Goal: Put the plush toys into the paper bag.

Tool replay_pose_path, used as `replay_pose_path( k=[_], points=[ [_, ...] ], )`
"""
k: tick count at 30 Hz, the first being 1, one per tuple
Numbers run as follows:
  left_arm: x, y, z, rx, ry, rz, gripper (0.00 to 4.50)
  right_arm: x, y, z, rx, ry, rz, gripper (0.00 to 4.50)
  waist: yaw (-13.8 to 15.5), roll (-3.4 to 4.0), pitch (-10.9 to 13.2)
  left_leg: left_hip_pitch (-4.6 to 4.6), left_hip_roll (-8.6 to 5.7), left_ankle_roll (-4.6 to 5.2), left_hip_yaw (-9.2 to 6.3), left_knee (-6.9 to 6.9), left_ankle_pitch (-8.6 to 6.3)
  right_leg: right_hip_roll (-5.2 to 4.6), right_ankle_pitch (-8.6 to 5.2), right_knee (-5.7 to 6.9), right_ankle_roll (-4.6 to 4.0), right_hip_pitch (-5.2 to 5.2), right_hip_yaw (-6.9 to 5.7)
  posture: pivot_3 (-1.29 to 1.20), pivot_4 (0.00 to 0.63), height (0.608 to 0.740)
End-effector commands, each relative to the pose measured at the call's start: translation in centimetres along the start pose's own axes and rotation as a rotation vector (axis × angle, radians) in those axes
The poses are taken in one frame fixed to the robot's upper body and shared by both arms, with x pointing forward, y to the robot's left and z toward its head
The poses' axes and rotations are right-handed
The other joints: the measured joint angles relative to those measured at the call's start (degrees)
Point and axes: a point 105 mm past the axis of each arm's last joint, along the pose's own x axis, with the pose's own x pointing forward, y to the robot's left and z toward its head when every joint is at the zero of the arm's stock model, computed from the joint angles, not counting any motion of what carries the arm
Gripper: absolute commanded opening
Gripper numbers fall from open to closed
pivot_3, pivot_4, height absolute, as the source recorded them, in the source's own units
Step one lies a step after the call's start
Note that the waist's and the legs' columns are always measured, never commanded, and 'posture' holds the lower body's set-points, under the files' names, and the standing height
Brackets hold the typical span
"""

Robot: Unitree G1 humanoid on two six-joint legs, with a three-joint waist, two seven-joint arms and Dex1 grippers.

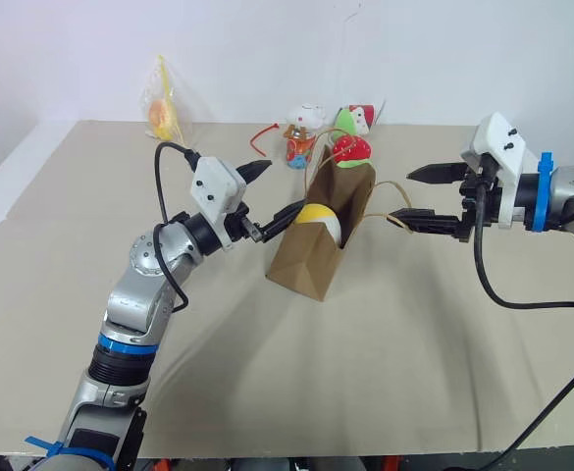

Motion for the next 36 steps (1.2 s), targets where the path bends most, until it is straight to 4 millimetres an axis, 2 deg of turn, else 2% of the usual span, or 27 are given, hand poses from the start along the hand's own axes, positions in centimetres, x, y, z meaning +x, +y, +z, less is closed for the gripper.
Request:
replay_pose_path(
  k=[1, 8, 11, 14, 16, 20, 22, 24, 25, 26, 27, 28, 31, 36],
  points=[
    [0.2, -0.1, 1.4, 0.037, -0.043, -0.024, 4.36, -2.0, -1.6, 0.1, -0.07, 0.003, -0.094, 4.5, 0.0, 0.01, 0.0, 0.03, 0.01, 0.0, -0.01, -0.01, 0.0, 0.02, 0.01, 0.01, 0.0, 0.01, 0.02, 0.0, 0.15, 0.74],
    [-0.5, -0.1, 1.2, 0.032, -0.031, -0.034, 4.36, -5.0, -4.2, 2.4, 0.032, -0.221, -0.228, 4.5, 0.1, 0.01, 0.0, 0.02, -0.04, 0.0, 0.04, -0.01, 0.0, -0.06, 0.0, 0.01, 0.01, 0.01, 0.04, 0.0, 0.15, 0.74],
    [-0.7, -0.3, 1.1, 0.032, -0.023, -0.047, 4.36, -5.6, -5.0, 2.9, 0.064, -0.313, -0.282, 4.5, 0.1, 0.0, 0.0, 0.03, -0.03, 0.0, 0.07, -0.01, 0.0, -0.04, 0.01, 0.0, 0.02, 0.01, 0.1, 0.0, 0.15, 0.74],
    [-0.8, -0.6, 1.1, 0.021, -0.023, -0.071, 4.36, -6.3, -4.6, 3.0, 0.113, -0.362, -0.251, 4.5, 0.1, 0.01, 0.0, 0.06, -0.01, 0.0, 0.0, 0.0, 0.0, 0.03, 0.02, 0.01, 0.01, 0.05, 0.14, 0.0, 0.15, 0.74],
    [-1.1, -0.9, 1.1, -0.002, -0.022, -0.089, 4.5, -7.0, -3.9, 2.6, 0.149, -0.356, -0.209, 4.08, 0.0, 0.02, 0.0, 0.07, -0.02, 0.0, 0.01, 0.0, 0.0, 0.04, 0.04, 0.02, 0.0, 0.04, 0.18, 0.0, 0.15, 0.74],
    [-2.1, -1.6, 1.3, -0.026, -0.026, -0.142, 4.5, -6.9, -0.2, 1.6, 0.235, -0.27, -0.012, 3.01, 0.1, 0.04, 0.0, 0.06, -0.02, 0.0, 0.02, -0.02, 0.0, 0.01, 0.02, 0.02, 0.01, 0.04, 0.19, 0.0, 0.15, 0.74],
    [-2.6, -1.6, 1.3, -0.033, -0.014, -0.15, 4.5, -6.6, 1.2, 1.2, 0.276, -0.233, 0.058, 1.94, 0.2, 0.04, 0.0, 0.03, 0.0, 0.07, 0.0, -0.04, -0.08, -0.04, -0.1, 0.01, 0.04, 0.05, 0.17, 0.0, 0.15, 0.74],
    [-3.1, -1.6, 1.2, -0.034, 0.002, -0.158, 4.5, -6.4, 2.4, 1.0, 0.304, -0.208, 0.114, 1.53, 0.0, 0.06, 0.0, 0.05, -0.01, 0.09, 0.06, -0.02, -0.09, -0.04, -0.09, 0.02, 0.05, 0.03, 0.23, 0.0, 0.15, 0.74],
    [-3.4, -1.7, 1.0, -0.035, 0.015, -0.166, 4.5, -6.0, 3.4, 0.7, 0.323, -0.19, 0.16, 1.32, 0.0, 0.06, 0.0, 0.06, -0.01, 0.09, 0.09, 0.0, -0.09, -0.02, -0.05, 0.02, 0.09, 0.03, 0.28, 0.0, 0.15, 0.74],
    [-3.6, -1.8, 0.9, -0.036, 0.026, -0.173, 4.5, -5.5, 4.3, 0.4, 0.34, -0.171, 0.201, 0.8, 0.1, 0.07, 0.0, 0.15, 0.02, 0.1, 0.09, 0.01, -0.08, 0.02, 0.0, 0.03, 0.08, 0.07, 0.29, 0.0, 0.15, 0.74],
    [-3.8, -2.0, 0.8, -0.041, 0.037, -0.184, 4.5, -4.9, 5.1, 0.0, 0.351, -0.149, 0.235, 0.59, 0.1, 0.06, 0.0, 0.22, 0.03, 0.12, 0.08, 0.05, -0.06, 0.04, 0.02, 0.04, 0.07, 0.13, 0.26, 0.0, 0.15, 0.74],
    [-3.9, -2.3, 0.7, -0.044, 0.046, -0.195, 4.5, -4.1, 6.0, -0.6, 0.358, -0.13, 0.264, 0.19, 0.1, 0.05, 0.0, 0.22, 0.03, 0.14, 0.04, 0.05, -0.04, 0.05, 0.0, 0.04, 0.05, 0.15, 0.26, 0.0, 0.15, 0.74],
    [-4.1, -2.6, 0.5, -0.054, 0.058, -0.202, 4.5, -1.9, 7.5, -2.1, 0.341, -0.093, 0.295, 0.09, 0.0, 0.03, 0.0, 0.24, 0.04, 0.14, 0.05, 0.06, -0.04, 0.05, -0.01, 0.04, 0.03, 0.18, 0.26, 0.0, 0.15, 0.74],
    [-4.1, -2.8, 0.1, -0.084, 0.08, -0.197, 4.5, 1.9, 7.7, -3.2, 0.239, -0.094, 0.23, 0.09, 0.0, 0.04, 0.0, 0.18, -0.01, 0.14, 0.15, 0.12, -0.03, 0.05, 0.02, 0.04, 0.08, 0.12, 0.3, 0.0, 0.15, 0.74]
  ],
)
